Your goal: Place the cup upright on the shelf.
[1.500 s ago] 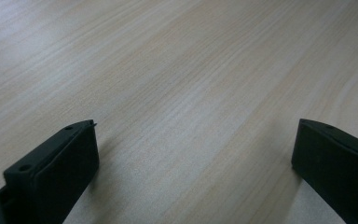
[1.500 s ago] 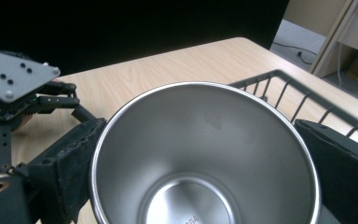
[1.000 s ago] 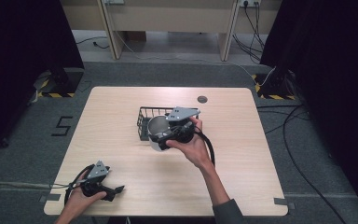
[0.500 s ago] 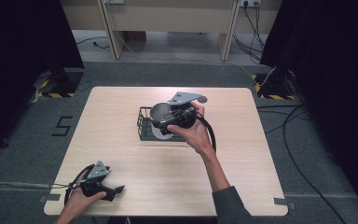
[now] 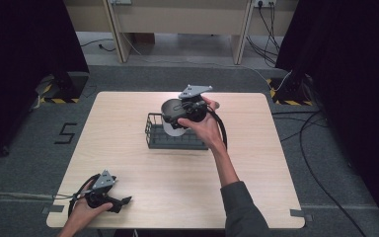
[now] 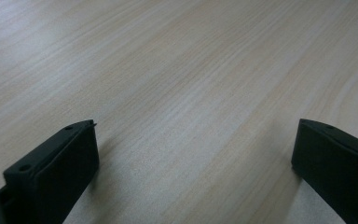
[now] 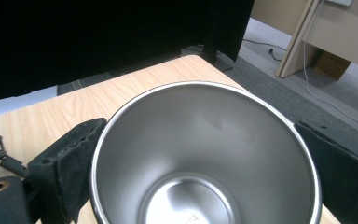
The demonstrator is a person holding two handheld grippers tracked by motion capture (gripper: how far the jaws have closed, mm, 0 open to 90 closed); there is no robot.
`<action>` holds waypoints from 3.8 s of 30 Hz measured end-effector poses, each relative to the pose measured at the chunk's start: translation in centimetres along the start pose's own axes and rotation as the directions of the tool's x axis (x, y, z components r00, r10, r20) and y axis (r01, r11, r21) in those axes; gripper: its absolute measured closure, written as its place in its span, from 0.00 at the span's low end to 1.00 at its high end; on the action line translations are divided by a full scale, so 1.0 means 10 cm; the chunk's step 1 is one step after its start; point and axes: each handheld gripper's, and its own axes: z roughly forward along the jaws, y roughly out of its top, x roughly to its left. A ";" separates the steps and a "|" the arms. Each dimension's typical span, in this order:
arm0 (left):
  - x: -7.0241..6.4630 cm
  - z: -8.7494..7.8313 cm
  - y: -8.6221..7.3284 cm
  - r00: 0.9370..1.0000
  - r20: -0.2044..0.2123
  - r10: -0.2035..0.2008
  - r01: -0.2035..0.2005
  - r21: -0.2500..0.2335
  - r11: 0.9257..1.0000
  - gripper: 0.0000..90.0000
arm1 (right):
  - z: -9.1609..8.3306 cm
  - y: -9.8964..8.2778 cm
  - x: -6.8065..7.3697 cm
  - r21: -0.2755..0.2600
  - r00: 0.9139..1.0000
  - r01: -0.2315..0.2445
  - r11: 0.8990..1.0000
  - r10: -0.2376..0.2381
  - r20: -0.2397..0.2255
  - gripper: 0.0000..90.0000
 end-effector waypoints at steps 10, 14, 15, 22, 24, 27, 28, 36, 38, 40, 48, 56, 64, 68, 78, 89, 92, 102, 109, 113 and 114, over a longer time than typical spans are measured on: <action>0.00 0.00 0.00 1.000 0.001 0.001 -0.001 0.000 1.000 0.00 | 0.15 0.00 -0.17 0.021 1.000 -0.009 1.000 0.008 0.012 0.07; 0.00 0.00 0.00 1.000 0.001 0.000 0.000 -0.001 1.000 0.00 | 0.20 -0.01 -0.21 0.027 1.000 -0.016 1.000 0.015 0.014 0.07; 0.00 0.00 0.00 1.000 0.001 0.001 -0.001 -0.001 1.000 0.00 | 0.20 -0.01 -0.21 0.027 1.000 -0.016 1.000 0.015 0.014 0.07; 0.00 0.00 0.00 1.000 0.002 0.001 -0.001 -0.001 1.000 0.00 | 0.29 -0.03 -0.24 0.045 1.000 -0.014 0.999 0.013 0.015 0.07; 0.00 0.00 0.00 1.000 0.001 0.001 -0.001 -0.003 1.000 0.00 | 0.31 -0.04 -0.24 0.049 1.000 -0.016 0.999 0.015 0.016 0.07; 0.00 0.00 0.00 1.000 0.002 0.002 -0.002 -0.001 1.000 0.00 | 0.34 -0.06 -0.25 0.055 1.000 -0.019 0.998 0.018 0.016 0.07; 0.00 0.00 0.00 1.000 0.001 0.001 -0.001 -0.003 1.000 0.00 | 0.35 -0.06 -0.25 0.061 1.000 -0.017 0.998 0.016 0.016 0.07; 0.00 0.00 0.00 1.000 0.001 0.001 -0.001 -0.003 1.000 0.00 | 0.39 -0.10 -0.28 0.067 0.999 -0.032 0.997 0.031 0.010 0.07; 0.00 0.00 0.00 1.000 0.002 0.002 -0.002 -0.001 1.000 0.00 | 0.40 -0.11 -0.28 0.071 1.000 -0.028 0.997 0.028 0.009 0.07; 0.00 0.00 0.00 1.000 0.002 0.001 -0.001 -0.003 1.000 0.00 | 0.42 -0.12 -0.28 0.082 1.000 -0.028 0.996 0.027 0.010 0.07; 0.00 0.00 0.00 1.000 0.002 0.001 -0.001 -0.003 1.000 0.00 | 0.48 -0.20 -0.30 0.101 0.999 -0.035 0.994 0.036 0.000 0.07; 0.00 0.00 0.00 1.000 0.004 0.000 0.001 -0.002 1.000 0.00 | 0.52 -0.25 -0.29 0.134 1.000 -0.022 0.991 0.023 0.000 0.07; 0.00 0.00 0.00 1.000 0.003 0.000 0.000 -0.003 1.000 0.00 | 0.55 -0.35 -0.30 0.154 0.999 -0.031 0.988 0.033 -0.006 0.06; 0.00 0.00 0.00 1.000 0.004 0.000 0.000 0.000 1.000 0.00 | 0.54 -0.36 -0.31 0.157 0.999 -0.036 0.987 0.037 -0.003 0.06; 0.00 0.00 0.00 1.000 0.003 0.000 0.000 -0.003 1.000 0.00 | 0.52 -0.32 -0.28 0.130 1.000 -0.020 0.991 0.017 0.023 0.05; 0.00 0.00 0.00 1.000 0.002 0.002 -0.002 -0.003 1.000 0.00 | 0.43 -0.21 -0.25 0.084 0.999 -0.022 0.996 0.019 0.036 0.17; 0.00 0.00 0.00 1.000 0.002 0.001 -0.001 -0.003 1.000 0.00 | 0.39 -0.19 -0.24 0.058 0.999 -0.030 0.998 0.028 0.038 0.17; 0.00 0.00 0.00 1.000 0.001 0.001 -0.001 -0.004 1.000 0.00 | 0.24 -0.14 -0.17 0.006 0.999 -0.037 0.999 0.037 0.029 0.17; 0.00 0.00 0.00 1.000 0.001 0.001 -0.001 -0.004 1.000 0.00 | 0.07 -0.16 -0.06 -0.033 0.999 -0.035 0.999 0.035 0.019 0.17; 0.00 0.00 0.00 1.000 0.002 0.000 0.000 -0.004 1.000 0.00 | 0.00 -0.19 -0.02 -0.040 0.999 -0.033 0.999 0.034 0.021 0.17; 0.00 0.00 0.00 1.000 0.002 0.000 0.000 -0.004 1.000 0.00 | -0.05 -0.21 0.00 -0.044 0.999 -0.035 0.998 0.036 0.023 0.17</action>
